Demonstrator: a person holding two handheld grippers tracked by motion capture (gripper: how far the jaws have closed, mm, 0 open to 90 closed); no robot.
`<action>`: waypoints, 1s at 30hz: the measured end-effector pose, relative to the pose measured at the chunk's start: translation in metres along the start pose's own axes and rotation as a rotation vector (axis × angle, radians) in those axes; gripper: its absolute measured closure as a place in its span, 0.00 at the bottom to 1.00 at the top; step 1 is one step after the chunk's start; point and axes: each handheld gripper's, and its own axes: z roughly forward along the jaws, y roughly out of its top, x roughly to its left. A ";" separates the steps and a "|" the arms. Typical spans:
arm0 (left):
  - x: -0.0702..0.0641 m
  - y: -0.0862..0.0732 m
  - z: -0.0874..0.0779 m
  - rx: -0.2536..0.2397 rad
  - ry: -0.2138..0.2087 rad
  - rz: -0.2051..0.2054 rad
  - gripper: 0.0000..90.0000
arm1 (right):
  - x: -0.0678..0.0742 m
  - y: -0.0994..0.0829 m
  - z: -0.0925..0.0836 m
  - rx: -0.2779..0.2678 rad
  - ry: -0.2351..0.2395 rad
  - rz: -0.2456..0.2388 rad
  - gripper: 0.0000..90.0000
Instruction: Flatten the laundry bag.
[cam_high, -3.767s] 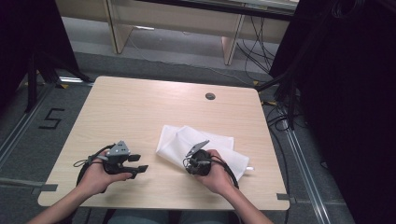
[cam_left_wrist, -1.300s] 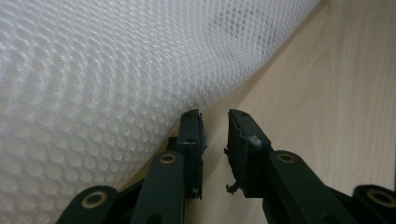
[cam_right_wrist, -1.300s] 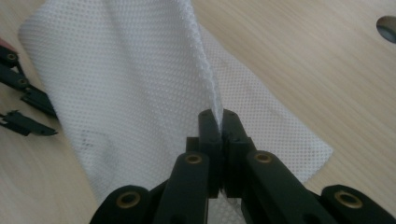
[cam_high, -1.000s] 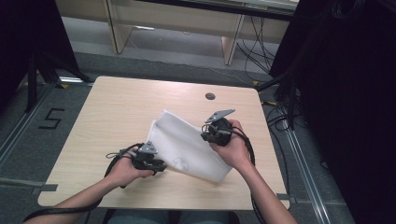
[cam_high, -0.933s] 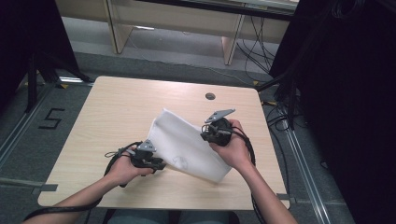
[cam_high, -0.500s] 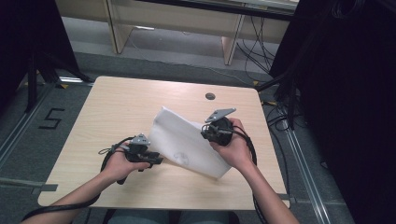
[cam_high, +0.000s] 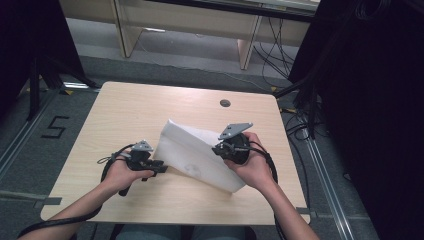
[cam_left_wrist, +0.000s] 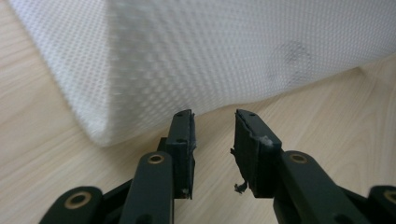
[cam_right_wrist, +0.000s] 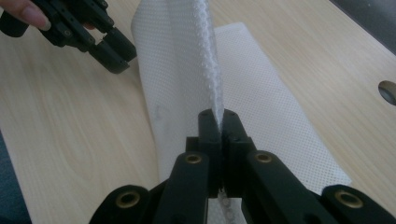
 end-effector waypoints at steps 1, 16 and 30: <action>0.002 -0.001 -0.002 0.003 -0.016 -0.021 0.73 | 0.001 0.000 0.000 -0.007 -0.011 -0.003 1.00; 0.009 -0.002 -0.019 -0.006 0.062 0.049 0.70 | 0.021 -0.003 -0.003 -0.013 0.057 0.004 1.00; 0.028 -0.022 -0.074 -0.120 0.148 0.013 0.65 | 0.044 -0.004 0.004 0.025 0.103 -0.006 1.00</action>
